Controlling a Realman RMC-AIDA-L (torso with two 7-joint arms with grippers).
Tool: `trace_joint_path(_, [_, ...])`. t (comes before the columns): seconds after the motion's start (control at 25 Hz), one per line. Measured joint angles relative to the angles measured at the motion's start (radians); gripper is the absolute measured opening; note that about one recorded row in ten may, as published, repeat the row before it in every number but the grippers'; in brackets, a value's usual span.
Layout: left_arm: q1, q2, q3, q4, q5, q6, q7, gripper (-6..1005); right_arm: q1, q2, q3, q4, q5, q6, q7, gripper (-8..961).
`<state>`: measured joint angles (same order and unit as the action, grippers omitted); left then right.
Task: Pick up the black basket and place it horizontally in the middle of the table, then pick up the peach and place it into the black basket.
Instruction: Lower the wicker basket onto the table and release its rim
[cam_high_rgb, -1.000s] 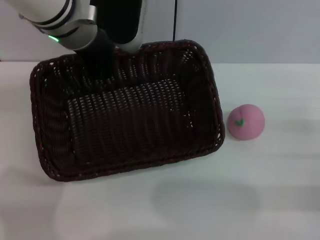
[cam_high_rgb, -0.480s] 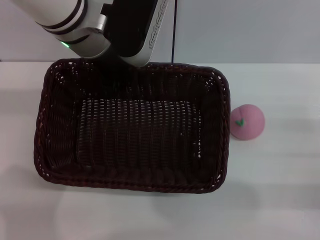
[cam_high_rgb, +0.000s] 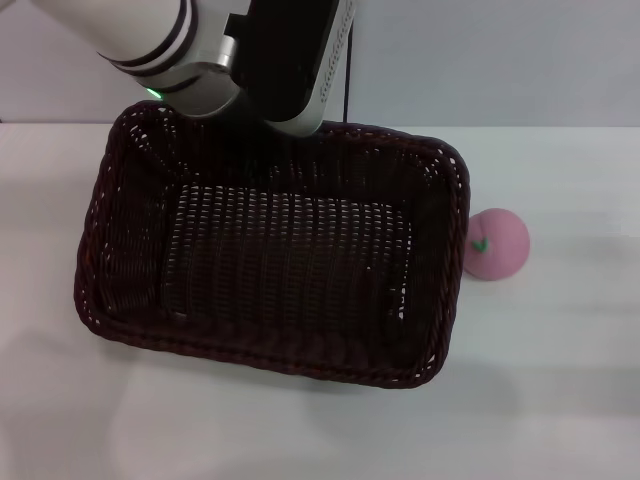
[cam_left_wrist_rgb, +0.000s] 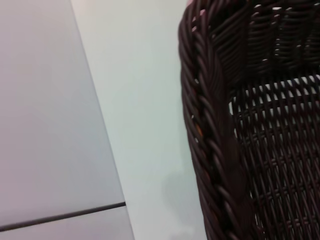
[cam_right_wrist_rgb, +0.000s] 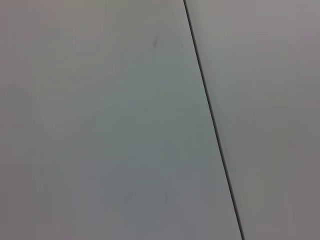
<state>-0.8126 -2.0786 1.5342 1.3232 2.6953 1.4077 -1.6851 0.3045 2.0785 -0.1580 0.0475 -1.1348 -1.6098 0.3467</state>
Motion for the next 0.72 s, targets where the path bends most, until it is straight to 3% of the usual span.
trace_joint_path(0.72, [0.030,0.000,0.103,-0.003,0.095,-0.073,-0.229,228,0.000,0.000,0.000,0.000,-0.001,0.013,-0.005,516])
